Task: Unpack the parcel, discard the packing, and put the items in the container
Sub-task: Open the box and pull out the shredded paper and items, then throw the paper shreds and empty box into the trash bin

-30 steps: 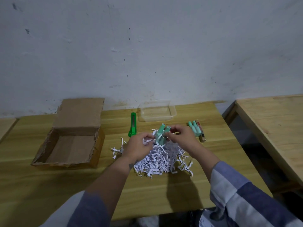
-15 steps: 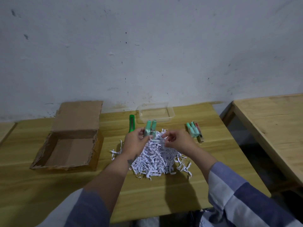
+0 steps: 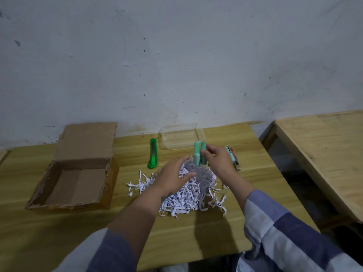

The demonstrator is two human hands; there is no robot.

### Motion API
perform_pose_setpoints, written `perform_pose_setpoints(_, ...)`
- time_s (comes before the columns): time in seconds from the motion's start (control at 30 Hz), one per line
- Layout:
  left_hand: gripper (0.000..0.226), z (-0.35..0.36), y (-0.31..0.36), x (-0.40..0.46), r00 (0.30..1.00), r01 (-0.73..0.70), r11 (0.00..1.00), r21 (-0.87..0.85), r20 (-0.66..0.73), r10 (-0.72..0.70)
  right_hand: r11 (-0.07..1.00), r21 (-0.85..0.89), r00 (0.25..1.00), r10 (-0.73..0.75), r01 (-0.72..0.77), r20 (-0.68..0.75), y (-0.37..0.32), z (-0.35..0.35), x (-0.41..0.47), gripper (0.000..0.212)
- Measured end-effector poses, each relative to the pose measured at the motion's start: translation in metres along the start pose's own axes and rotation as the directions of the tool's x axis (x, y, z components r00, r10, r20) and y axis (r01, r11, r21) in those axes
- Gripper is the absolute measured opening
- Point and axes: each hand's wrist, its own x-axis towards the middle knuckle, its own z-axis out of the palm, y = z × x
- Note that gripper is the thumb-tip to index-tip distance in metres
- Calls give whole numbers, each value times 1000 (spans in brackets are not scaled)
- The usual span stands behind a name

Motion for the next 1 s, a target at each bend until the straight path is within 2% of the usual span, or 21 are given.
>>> perform_pose_setpoints(0.07, 70, 7, -9, 1, 996, -26, 978, 207, 89, 7, 999, -41, 997, 28, -30, -68, 6, -10, 14, 36)
perform_pose_setpoints(0.1, 70, 12, -15, 0, 991, -32, 966, 255, 133, -3, 996, -83, 994, 36, -44, -100, 10, -14, 23, 36)
perform_pose_setpoints(0.23, 67, 30, -33, -6, 978, -37, 948, 317, 206, -31, 950, -280, 978, 88, -140, -190, 30, -19, 53, 27)
perform_pose_setpoints(0.33, 67, 35, -40, -10, 981, -57, 930, 363, 191, -14, 891, -421, 979, 109, -172, -170, 41, -11, 67, 24)
perform_pose_setpoints(0.47, 67, 36, -46, -12, 980, -67, 928, 367, 199, -8, 728, -663, 984, 106, -175, -143, 52, 3, 77, 34)
perform_pose_setpoints(0.53, 68, 34, -47, -13, 980, -71, 927, 367, 197, -3, 665, -728, 986, 90, -163, -138, 54, 6, 78, 38)
perform_pose_setpoints(0.63, 72, 25, -48, -12, 987, -116, 925, 362, 143, 68, 710, -694, 990, 28, -117, -139, 52, 1, 72, 35)
perform_pose_setpoints(0.77, 71, 4, -54, -14, 982, -169, 928, 332, -25, 187, 781, -608, 953, -272, 140, -131, 50, -5, 43, 24)
perform_pose_setpoints(0.83, 74, -4, -67, -18, 978, -151, 935, 320, -89, 189, 823, -527, 956, -287, 212, -62, 62, -7, 22, 25)
perform_pose_setpoints(0.9, 86, -7, -86, -23, 992, -81, 954, 288, -71, 106, 861, -449, 969, -242, 238, 49, 78, -9, -2, 35)
perform_pose_setpoints(1.0, 109, -4, -107, -29, 999, -6, 970, 243, 43, -5, 874, -385, 941, -198, 297, 276, 97, -7, -27, 71)
